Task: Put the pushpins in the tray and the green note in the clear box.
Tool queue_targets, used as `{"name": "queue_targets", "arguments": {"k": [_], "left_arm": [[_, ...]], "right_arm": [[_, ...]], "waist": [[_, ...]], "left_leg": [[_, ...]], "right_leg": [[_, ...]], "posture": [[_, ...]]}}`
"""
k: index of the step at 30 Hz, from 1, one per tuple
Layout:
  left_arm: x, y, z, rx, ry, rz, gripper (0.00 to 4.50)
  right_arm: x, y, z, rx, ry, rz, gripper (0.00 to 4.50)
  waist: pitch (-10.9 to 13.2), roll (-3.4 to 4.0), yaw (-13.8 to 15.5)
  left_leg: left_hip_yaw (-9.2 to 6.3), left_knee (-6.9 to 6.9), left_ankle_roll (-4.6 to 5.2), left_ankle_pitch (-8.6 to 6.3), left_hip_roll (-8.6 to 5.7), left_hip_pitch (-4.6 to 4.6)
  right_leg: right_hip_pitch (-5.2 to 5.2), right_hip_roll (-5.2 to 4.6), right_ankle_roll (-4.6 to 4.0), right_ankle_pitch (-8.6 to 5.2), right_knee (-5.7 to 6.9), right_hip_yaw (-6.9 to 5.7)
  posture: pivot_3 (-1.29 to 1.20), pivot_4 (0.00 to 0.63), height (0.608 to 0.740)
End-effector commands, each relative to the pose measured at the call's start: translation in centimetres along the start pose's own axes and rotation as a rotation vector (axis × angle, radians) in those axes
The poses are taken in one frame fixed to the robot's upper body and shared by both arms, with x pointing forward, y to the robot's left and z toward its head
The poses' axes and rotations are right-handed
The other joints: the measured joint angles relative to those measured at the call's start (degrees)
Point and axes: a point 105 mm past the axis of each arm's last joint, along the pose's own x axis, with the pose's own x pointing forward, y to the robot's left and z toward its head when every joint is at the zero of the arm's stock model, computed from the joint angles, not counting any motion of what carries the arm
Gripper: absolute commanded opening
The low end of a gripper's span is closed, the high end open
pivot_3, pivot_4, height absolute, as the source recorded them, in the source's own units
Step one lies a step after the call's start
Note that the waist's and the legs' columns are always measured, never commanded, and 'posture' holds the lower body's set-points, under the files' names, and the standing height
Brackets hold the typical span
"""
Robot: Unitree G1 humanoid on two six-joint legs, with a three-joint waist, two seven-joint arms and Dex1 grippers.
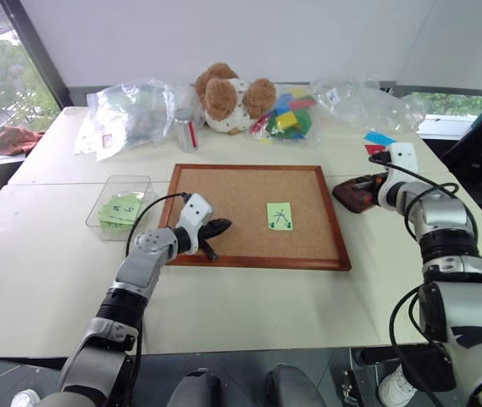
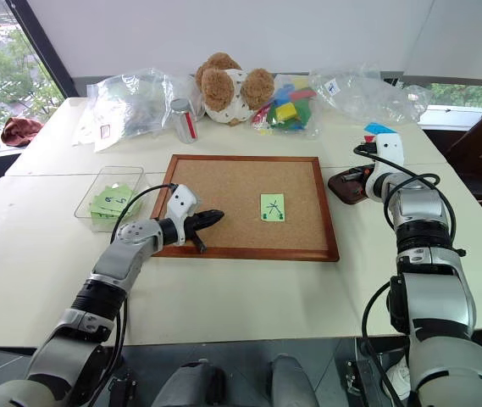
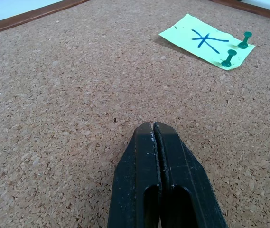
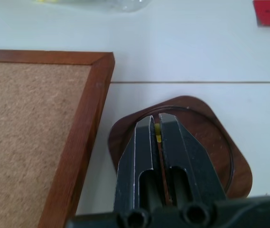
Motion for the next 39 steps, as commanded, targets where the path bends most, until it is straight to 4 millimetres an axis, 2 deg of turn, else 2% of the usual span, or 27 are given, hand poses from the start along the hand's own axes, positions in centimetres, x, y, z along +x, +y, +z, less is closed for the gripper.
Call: {"name": "queue_targets", "arguments": {"k": [1, 3, 8, 18, 22, 25, 27, 29, 31, 33, 36, 38, 39], "left_arm": [[-0.5, -0.6, -3.1, -0.039, 0.104, -0.009, 0.00], [-0.6, -0.6, -3.1, -0.037, 0.106, -0.007, 0.00], [-0.6, -0.6, -3.1, -0.036, 0.106, -0.003, 0.00], [-0.5, -0.7, -3.2, -0.036, 0.105, -0.008, 0.00], [-0.5, -0.8, -3.2, -0.035, 0.103, -0.012, 0.00], [-0.4, -0.8, -3.1, -0.035, 0.101, -0.014, 0.00], [-0.4, -0.8, -3.1, -0.034, 0.099, -0.015, 0.00], [-0.4, -0.8, -3.0, -0.033, 0.099, -0.017, 0.00], [-0.3, -0.8, -3.0, -0.032, 0.099, -0.019, 0.00], [-0.3, -0.8, -3.0, -0.032, 0.100, -0.020, 0.00], [-0.3, -0.8, -3.1, -0.031, 0.102, -0.023, 0.00], [-0.3, -0.8, -3.1, -0.030, 0.103, -0.025, 0.00], [-0.3, -0.8, -3.1, -0.030, 0.103, -0.025, 0.00]], "right_arm": [[0.3, -0.2, 0.7, 0.000, -0.030, -0.014, 0.32], [0.5, -0.1, 0.3, 0.017, -0.022, -0.009, 0.99], [0.7, 0.0, 0.1, 0.024, -0.022, -0.005, 3.39], [0.1, 0.2, 2.0, 0.078, -0.074, 0.045, 3.39], [-1.0, 1.7, 3.8, 0.017, -0.111, 0.145, 3.39], [-2.8, 4.5, 4.4, -0.078, -0.132, 0.271, 3.39], [-4.2, 7.3, 4.1, -0.141, -0.133, 0.366, 3.39], [-5.6, 10.9, 2.9, -0.194, -0.123, 0.464, 3.39], [-6.5, 12.8, 1.9, -0.210, -0.112, 0.508, 3.39], [-6.8, 13.8, 1.1, -0.211, -0.103, 0.519, 3.39], [-7.0, 15.2, 0.1, -0.191, -0.088, 0.545, 2.61], [-6.8, 15.4, -0.3, -0.193, -0.079, 0.534, 1.55], [-6.6, 15.5, -0.6, -0.196, -0.073, 0.527, 1.17]], "waist": [[0.0, 0.00, 0.0], [0.0, 0.00, -0.1], [0.0, 0.01, -0.2], [0.0, 0.01, -0.1], [0.0, 0.02, -0.1], [0.0, 0.03, 0.1], [0.0, 0.04, 0.2], [0.0, 0.05, 0.1], [0.0, 0.06, 0.1], [-0.1, 0.06, 0.1], [-0.1, 0.05, 0.2], [-0.1, 0.05, 0.2], [-0.1, 0.05, 0.2]], "left_leg": [[0.00, -0.01, 0.00, 0.00, 0.00, 0.00], [0.00, -0.03, -0.02, 0.01, 0.00, 0.00], [0.00, -0.03, -0.02, 0.01, 0.00, 0.00], [0.00, -0.03, -0.02, 0.01, 0.00, 0.00], [0.00, -0.04, -0.01, 0.01, 0.01, 0.00], [-0.03, -0.06, 0.05, -0.03, 0.01, 0.00], [-0.07, -0.07, 0.16, -0.10, 0.01, -0.01], [-0.07, -0.08, 0.21, -0.13, 0.01, -0.02], [-0.08, -0.05, 0.25, -0.15, 0.01, -0.02], [-0.08, -0.02, 0.26, -0.15, 0.01, -0.02], [-0.08, -0.02, 0.26, -0.16, 0.01, -0.01], [-0.08, -0.02, 0.26, -0.16, 0.01, -0.01], [-0.08, -0.02, 0.26, -0.16, 0.01, 0.00]], "right_leg": [[0.00, 0.00, 0.00, 0.00, 0.00, 0.00], [0.00, 0.00, 0.00, 0.00, -0.01, 0.00], [0.00, 0.00, 0.00, 0.00, -0.01, 0.00], [-0.01, 0.00, 0.00, 0.00, -0.01, 0.01], [-0.01, 0.00, 0.00, 0.00, -0.01, 0.01], [-0.01, 0.00, 0.00, 0.00, -0.02, 0.00], [-0.02, 0.00, 0.00, 0.00, -0.02, -0.02], [-0.02, 0.00, 0.00, 0.00, -0.03, -0.02], [-0.02, 0.00, 0.00, 0.00, -0.03, -0.01], [0.00, 0.00, 0.00, 0.00, -0.04, 0.00], [0.01, 0.00, 0.00, 0.00, -0.04, 0.00], [0.01, 0.00, 0.00, 0.00, -0.04, -0.01], [0.01, 0.00, 0.00, 0.00, -0.04, -0.01]], "posture": [[0.00, 0.150, 0.740], [0.00, 0.150, 0.740], [0.00, 0.150, 0.740], [0.00, 0.150, 0.740], [0.00, 0.150, 0.740], [0.00, 0.150, 0.740], [0.00, 0.150, 0.740], [0.00, 0.150, 0.740], [0.00, 0.150, 0.740], [0.00, 0.150, 0.740], [0.00, 0.150, 0.740], [0.00, 0.150, 0.740], [0.00, 0.150, 0.740]]}}
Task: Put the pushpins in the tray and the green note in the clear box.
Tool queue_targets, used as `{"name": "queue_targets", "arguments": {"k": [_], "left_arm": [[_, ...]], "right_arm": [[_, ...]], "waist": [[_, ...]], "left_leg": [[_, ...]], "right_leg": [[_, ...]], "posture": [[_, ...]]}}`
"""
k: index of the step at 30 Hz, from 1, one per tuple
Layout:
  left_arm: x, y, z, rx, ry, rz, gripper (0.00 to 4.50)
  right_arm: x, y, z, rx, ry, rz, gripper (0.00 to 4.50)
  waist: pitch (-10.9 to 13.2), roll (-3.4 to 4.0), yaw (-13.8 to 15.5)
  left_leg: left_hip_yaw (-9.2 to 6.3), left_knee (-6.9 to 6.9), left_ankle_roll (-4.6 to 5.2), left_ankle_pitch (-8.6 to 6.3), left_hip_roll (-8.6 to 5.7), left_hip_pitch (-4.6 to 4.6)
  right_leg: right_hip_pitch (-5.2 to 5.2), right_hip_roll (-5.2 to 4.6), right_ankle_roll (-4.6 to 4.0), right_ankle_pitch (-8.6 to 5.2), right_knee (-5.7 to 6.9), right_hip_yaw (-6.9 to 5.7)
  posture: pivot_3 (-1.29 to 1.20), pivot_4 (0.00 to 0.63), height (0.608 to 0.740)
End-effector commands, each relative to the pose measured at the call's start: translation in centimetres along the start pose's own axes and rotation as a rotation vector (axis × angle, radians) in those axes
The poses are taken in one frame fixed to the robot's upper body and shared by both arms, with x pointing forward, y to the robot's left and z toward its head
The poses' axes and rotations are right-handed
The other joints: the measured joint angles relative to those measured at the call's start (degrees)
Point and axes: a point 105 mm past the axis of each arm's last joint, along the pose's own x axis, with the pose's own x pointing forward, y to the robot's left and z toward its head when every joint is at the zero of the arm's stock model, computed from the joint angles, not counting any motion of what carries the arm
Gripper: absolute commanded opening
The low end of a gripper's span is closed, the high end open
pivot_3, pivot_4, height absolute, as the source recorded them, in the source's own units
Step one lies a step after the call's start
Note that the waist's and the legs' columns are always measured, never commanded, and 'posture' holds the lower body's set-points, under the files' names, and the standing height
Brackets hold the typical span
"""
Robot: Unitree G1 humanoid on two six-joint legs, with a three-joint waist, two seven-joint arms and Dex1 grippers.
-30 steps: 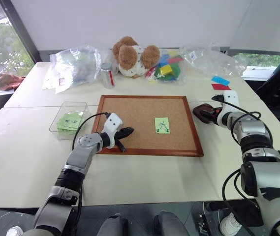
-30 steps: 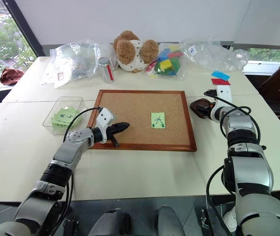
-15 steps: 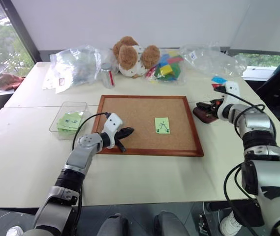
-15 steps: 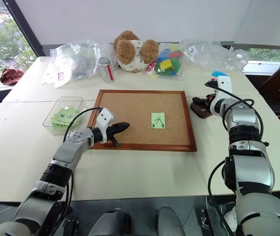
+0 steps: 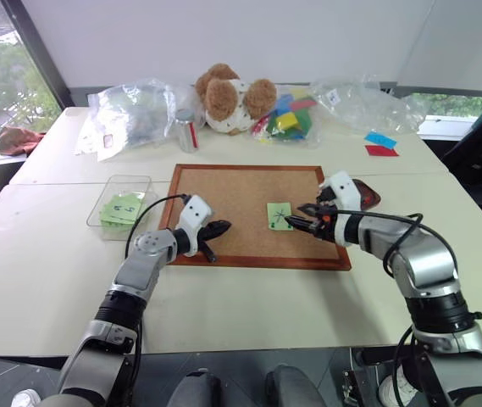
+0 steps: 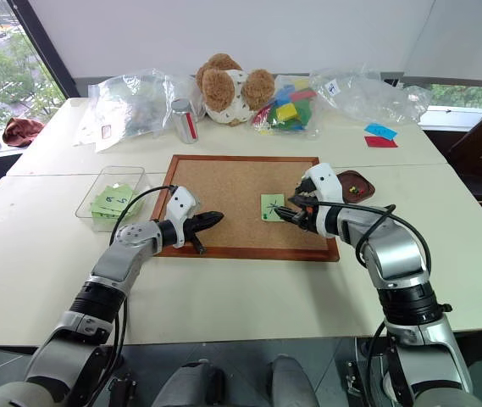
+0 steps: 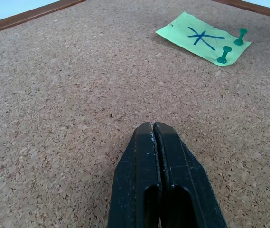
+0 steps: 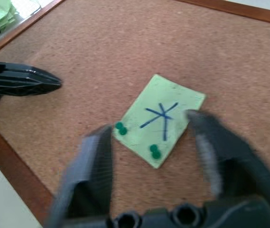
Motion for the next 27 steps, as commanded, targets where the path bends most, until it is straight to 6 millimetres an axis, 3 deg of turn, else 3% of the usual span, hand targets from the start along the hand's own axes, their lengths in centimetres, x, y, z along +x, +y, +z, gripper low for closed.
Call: {"name": "queue_targets", "arguments": {"k": [1, 22, 25, 27], "left_arm": [[-0.1, -0.6, -2.8, -0.034, 0.099, -0.021, 0.00], [-0.4, -0.7, -3.0, -0.035, 0.102, -0.012, 0.00], [-0.5, -0.7, -3.1, -0.033, 0.107, -0.012, 0.00], [-0.5, -0.7, -3.2, -0.034, 0.111, -0.013, 0.00]], "right_arm": [[0.2, 0.3, 0.5, -0.029, -0.021, -0.018, 1.17], [1.8, -0.1, -1.4, -0.013, 0.026, -0.019, 1.17], [1.8, -0.2, -1.1, -0.011, 0.015, -0.020, 0.28], [1.7, -0.2, -0.9, -0.012, 0.010, -0.020, 0.06]], "waist": [[0.0, 0.00, 0.0], [0.0, 0.00, 0.0], [0.0, 0.00, -0.1], [0.0, 0.00, -0.1]], "left_leg": [[0.00, 0.00, 0.00, 0.00, 0.00, 0.00], [0.00, 0.00, -0.01, 0.00, 0.00, 0.00], [0.00, -0.01, 0.00, 0.00, 0.00, 0.00], [0.00, -0.01, -0.01, 0.00, 0.00, 0.00]], "right_leg": [[0.00, 0.00, 0.00, 0.00, 0.00, 0.00], [0.00, 0.01, 0.00, 0.00, 0.00, -0.02], [-0.01, 0.01, 0.00, 0.00, 0.00, -0.02], [-0.01, 0.01, 0.00, 0.00, 0.00, -0.01]], "posture": [[0.00, 0.150, 0.740], [0.00, 0.150, 0.740], [0.00, 0.150, 0.740], [0.00, 0.150, 0.740]]}}
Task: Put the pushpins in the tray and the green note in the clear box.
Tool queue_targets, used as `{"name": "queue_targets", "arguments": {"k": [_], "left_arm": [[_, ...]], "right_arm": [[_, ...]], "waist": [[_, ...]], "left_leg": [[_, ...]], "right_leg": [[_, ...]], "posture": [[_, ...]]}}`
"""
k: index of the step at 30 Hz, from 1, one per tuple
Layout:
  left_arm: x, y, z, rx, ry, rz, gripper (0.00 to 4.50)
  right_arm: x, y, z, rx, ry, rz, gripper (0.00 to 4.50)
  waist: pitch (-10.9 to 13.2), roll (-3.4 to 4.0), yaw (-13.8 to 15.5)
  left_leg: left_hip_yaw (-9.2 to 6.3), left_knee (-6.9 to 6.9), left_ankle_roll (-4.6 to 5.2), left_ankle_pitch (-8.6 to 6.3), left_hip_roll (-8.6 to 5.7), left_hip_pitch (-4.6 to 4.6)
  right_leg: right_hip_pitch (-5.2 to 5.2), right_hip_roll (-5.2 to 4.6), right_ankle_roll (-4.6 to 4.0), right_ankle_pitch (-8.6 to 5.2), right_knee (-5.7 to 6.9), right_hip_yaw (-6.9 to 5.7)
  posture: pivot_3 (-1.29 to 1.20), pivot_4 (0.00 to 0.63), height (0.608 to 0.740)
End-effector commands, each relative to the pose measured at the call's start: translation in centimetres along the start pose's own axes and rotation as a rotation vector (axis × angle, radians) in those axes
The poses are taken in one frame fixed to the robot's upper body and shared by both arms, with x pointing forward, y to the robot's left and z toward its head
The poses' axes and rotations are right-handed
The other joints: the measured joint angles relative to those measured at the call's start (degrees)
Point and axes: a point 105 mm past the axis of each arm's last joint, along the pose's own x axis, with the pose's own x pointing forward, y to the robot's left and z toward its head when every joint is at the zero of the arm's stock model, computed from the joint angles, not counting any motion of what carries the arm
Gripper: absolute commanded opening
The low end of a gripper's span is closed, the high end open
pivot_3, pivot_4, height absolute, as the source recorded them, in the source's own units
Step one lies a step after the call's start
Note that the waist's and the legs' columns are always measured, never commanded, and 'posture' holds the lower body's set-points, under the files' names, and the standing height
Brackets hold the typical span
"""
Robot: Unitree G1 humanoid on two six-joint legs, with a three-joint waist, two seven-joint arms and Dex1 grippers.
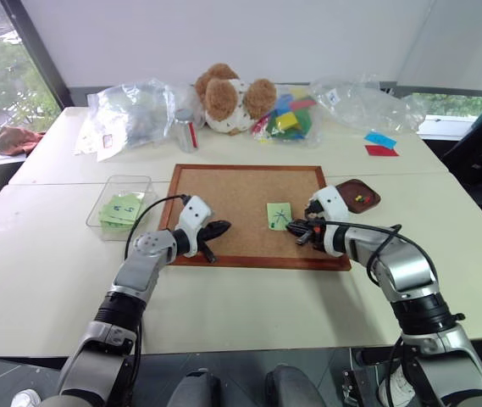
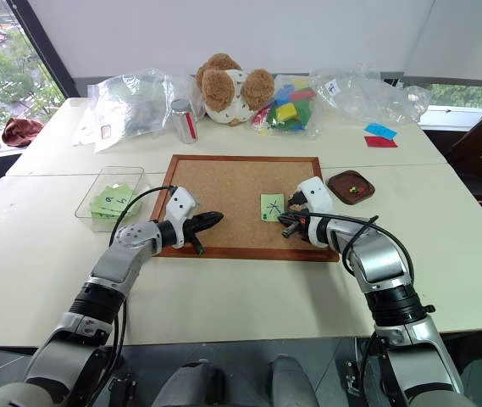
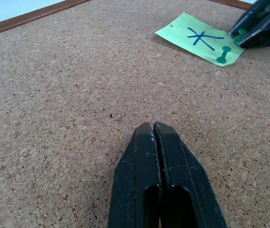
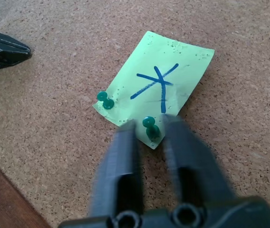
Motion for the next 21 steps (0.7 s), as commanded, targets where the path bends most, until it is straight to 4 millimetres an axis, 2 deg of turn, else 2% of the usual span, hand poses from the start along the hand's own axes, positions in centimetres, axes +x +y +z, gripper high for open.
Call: {"name": "queue_targets", "arguments": {"k": [1, 7, 15, 19, 21], "left_arm": [[-0.4, -0.7, -3.4, -0.047, 0.124, -0.018, 0.00], [-0.4, -1.0, -4.2, -0.052, 0.165, -0.036, 0.00], [-0.5, -1.2, -4.8, -0.048, 0.195, -0.047, 0.00], [-0.5, -1.3, -4.8, -0.047, 0.196, -0.049, 0.00], [-0.4, -1.3, -4.8, -0.046, 0.195, -0.053, 0.00]], "right_arm": [[-0.3, 0.1, 2.0, -0.033, -0.060, 0.004, 0.06], [-1.2, 0.2, 3.7, -0.040, -0.101, 0.007, 0.06], [-3.6, -0.9, 6.8, -0.049, -0.173, -0.047, 0.06], [-4.7, -3.5, 7.9, -0.028, -0.211, -0.140, 0.06], [-5.3, -6.6, 7.9, -0.016, -0.213, -0.253, 0.06]], "waist": [[0.0, 0.00, 0.0], [0.0, 0.00, 0.0], [-0.1, -0.04, 0.1], [-0.1, -0.04, 0.1], [-0.1, -0.04, 0.1]], "left_leg": [[0.00, 0.00, 0.00, 0.00, 0.00, 0.00], [0.00, -0.01, 0.00, 0.00, 0.00, 0.00], [-0.02, -0.01, 0.01, 0.00, 0.00, 0.00], [-0.02, -0.03, 0.01, -0.01, 0.00, 0.00], [-0.01, -0.02, 0.02, -0.01, 0.00, 0.00]], "right_leg": [[0.00, 0.00, 0.00, 0.00, 0.00, 0.00], [0.00, 0.00, 0.00, 0.00, 0.00, 0.00], [0.01, 0.00, 0.00, 0.00, -0.01, 0.00], [0.01, -0.01, 0.00, 0.00, -0.05, 0.00], [0.04, -0.01, 0.00, 0.00, -0.09, 0.01]], "posture": [[0.00, 0.150, 0.740], [0.00, 0.150, 0.740], [0.00, 0.150, 0.740], [0.00, 0.150, 0.740], [0.00, 0.150, 0.740]]}}
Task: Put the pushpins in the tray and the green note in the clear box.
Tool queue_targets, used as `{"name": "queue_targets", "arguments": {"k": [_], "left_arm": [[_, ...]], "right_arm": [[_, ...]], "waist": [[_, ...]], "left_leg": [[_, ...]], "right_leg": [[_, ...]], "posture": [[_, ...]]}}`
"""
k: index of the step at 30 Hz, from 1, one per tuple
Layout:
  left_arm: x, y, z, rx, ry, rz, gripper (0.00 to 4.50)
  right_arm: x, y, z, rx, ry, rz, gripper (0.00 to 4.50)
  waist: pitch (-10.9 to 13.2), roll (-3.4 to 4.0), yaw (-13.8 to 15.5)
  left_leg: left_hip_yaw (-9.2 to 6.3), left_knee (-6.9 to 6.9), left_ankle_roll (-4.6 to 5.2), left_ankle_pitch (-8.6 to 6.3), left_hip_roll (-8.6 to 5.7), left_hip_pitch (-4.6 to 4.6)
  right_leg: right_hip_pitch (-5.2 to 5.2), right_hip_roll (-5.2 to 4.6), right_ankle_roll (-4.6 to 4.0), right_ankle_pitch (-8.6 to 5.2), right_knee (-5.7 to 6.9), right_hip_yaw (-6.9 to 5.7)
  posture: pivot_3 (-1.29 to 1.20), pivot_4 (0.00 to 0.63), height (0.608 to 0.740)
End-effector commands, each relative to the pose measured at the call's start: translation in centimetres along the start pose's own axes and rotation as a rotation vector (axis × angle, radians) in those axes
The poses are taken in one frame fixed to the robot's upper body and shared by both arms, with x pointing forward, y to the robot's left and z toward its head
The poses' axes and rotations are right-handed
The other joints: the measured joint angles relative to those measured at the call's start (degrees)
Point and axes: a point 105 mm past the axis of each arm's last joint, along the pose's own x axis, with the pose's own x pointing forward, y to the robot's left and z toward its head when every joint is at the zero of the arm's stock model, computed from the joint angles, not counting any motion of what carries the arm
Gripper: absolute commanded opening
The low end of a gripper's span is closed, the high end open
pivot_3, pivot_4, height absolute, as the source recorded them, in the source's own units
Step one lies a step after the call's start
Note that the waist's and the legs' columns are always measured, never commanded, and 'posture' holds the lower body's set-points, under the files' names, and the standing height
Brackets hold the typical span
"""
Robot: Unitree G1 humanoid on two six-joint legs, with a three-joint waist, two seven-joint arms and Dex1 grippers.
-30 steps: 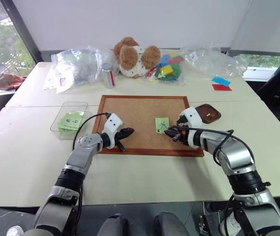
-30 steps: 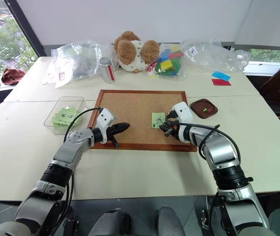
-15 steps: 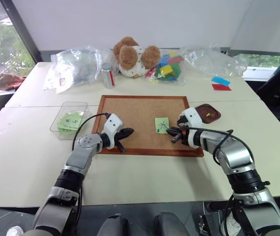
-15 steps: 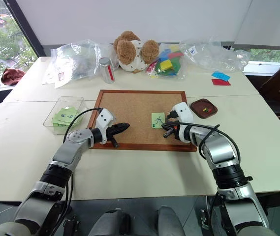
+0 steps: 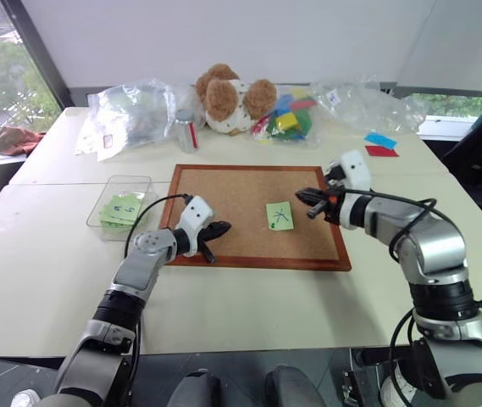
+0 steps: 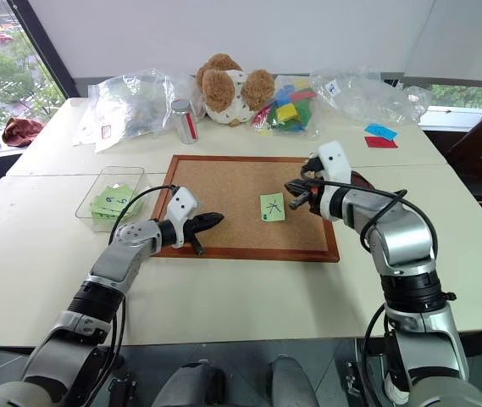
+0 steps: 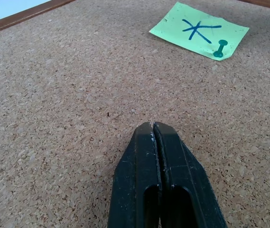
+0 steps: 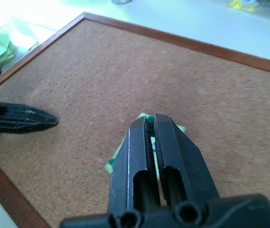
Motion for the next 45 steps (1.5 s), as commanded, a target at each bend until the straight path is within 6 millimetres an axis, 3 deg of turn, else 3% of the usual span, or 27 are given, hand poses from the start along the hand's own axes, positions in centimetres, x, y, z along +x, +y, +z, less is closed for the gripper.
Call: {"name": "queue_targets", "arguments": {"k": [1, 6, 9, 14, 17, 18, 21, 25, 35, 39, 42, 45], "left_arm": [[-0.2, -1.3, -4.4, -0.062, 0.155, -0.039, 0.00], [-0.1, -1.3, -4.2, -0.057, 0.151, -0.043, 0.00], [-0.1, -1.3, -4.1, -0.054, 0.149, -0.044, 0.00], [-0.1, -1.3, -4.0, -0.053, 0.144, -0.041, 0.00], [-0.1, -1.4, -3.9, -0.052, 0.140, -0.042, 0.00], [-0.2, -1.4, -3.9, -0.053, 0.139, -0.039, 0.00], [-0.2, -1.3, -4.0, -0.055, 0.138, -0.030, 0.00], [-0.3, -1.4, -4.0, -0.056, 0.139, -0.031, 0.00], [0.0, -1.5, -3.9, -0.052, 0.137, -0.037, 0.00], [-0.1, -1.5, -3.9, -0.051, 0.137, -0.039, 0.00], [-0.2, -1.4, -3.9, -0.050, 0.137, -0.036, 0.00], [-0.3, -1.3, -3.9, -0.050, 0.137, -0.033, 0.00]], "right_arm": [[-1.2, -5.0, 1.8, -0.018, -0.063, -0.187, 0.06], [-1.0, -10.1, 0.6, 0.024, -0.026, -0.337, 0.06], [-0.4, -12.3, -1.5, 0.075, 0.024, -0.394, 0.06], [0.6, -13.4, -3.4, 0.138, 0.050, -0.411, 0.06], [1.0, -13.5, -4.1, 0.145, 0.064, -0.423, 0.06], [1.2, -13.5, -4.4, 0.146, 0.073, -0.428, 0.31], [1.3, -13.4, -5.0, 0.146, 0.092, -0.425, 1.37], [1.3, -13.5, -5.2, 0.138, 0.103, -0.430, 3.38], [1.1, -13.7, -5.6, 0.155, 0.110, -0.435, 3.38], [1.1, -13.6, -4.2, 0.170, 0.065, -0.403, 3.38], [1.4, -12.1, -2.3, 0.135, 0.031, -0.303, 3.38], [1.8, -8.6, -0.5, 0.075, -0.008, -0.158, 3.38]], "waist": [[0.0, 0.00, 0.0], [-0.1, 0.10, 0.0], [-0.1, 0.11, 0.0], [-0.1, 0.13, -0.1], [-0.1, 0.14, -0.1], [-0.1, 0.14, -0.1], [-0.1, 0.15, -0.2], [-0.1, 0.15, -0.2], [-0.1, 0.24, -0.2], [-0.2, 0.25, -0.2], [-0.2, 0.34, -0.2], [-0.2, 0.37, -0.1]], "left_leg": [[0.00, 0.00, 0.00, 0.00, 0.00, 0.00], [0.00, -0.05, -0.01, 0.00, 0.00, 0.05], [0.00, -0.06, -0.01, 0.00, 0.00, 0.06], [0.02, -0.07, -0.14, 0.08, 0.00, 0.07], [0.02, -0.07, -0.14, 0.08, 0.00, 0.06], [0.02, -0.06, -0.15, 0.08, 0.00, 0.06], [0.01, -0.06, -0.14, 0.08, 0.01, 0.07], [0.01, -0.08, -0.19, 0.10, 0.01, 0.07], [0.01, -0.08, -0.20, 0.11, 0.01, 0.07], [0.01, -0.08, -0.19, 0.11, 0.01, 0.07], [0.01, -0.08, -0.19, 0.11, 0.01, 0.07], [-0.01, -0.09, -0.15, 0.08, 0.02, 0.07]], "right_leg": [[0.02, 0.00, 0.00, 0.00, -0.03, 0.00], [0.18, 0.00, 0.00, 0.00, -0.28, -0.04], [0.22, 0.00, 0.00, 0.00, -0.33, -0.04], [0.25, 0.00, 0.00, 0.00, -0.38, -0.04], [0.28, 0.00, 0.00, 0.00, -0.41, -0.04], [0.29, 0.00, 0.00, 0.00, -0.42, -0.04], [0.31, 0.00, 0.00, 0.00, -0.43, -0.04], [0.31, 0.00, 0.00, 0.00, -0.48, -0.04], [0.34, 0.00, 0.00, 0.00, -0.52, -0.04], [0.35, 0.00, 0.00, 0.00, -0.53, -0.04], [0.35, 0.00, 0.00, 0.00, -0.54, -0.04], [0.34, 0.00, 0.00, 0.00, -0.53, -0.05]], "posture": [[0.00, 0.150, 0.740], [0.00, 0.150, 0.740], [0.00, 0.150, 0.740], [0.00, 0.150, 0.740], [0.00, 0.150, 0.740], [0.00, 0.150, 0.740], [0.00, 0.150, 0.740], [0.00, 0.150, 0.740], [0.00, 0.150, 0.740], [0.00, 0.150, 0.740], [0.00, 0.150, 0.740], [0.00, 0.150, 0.740]]}}
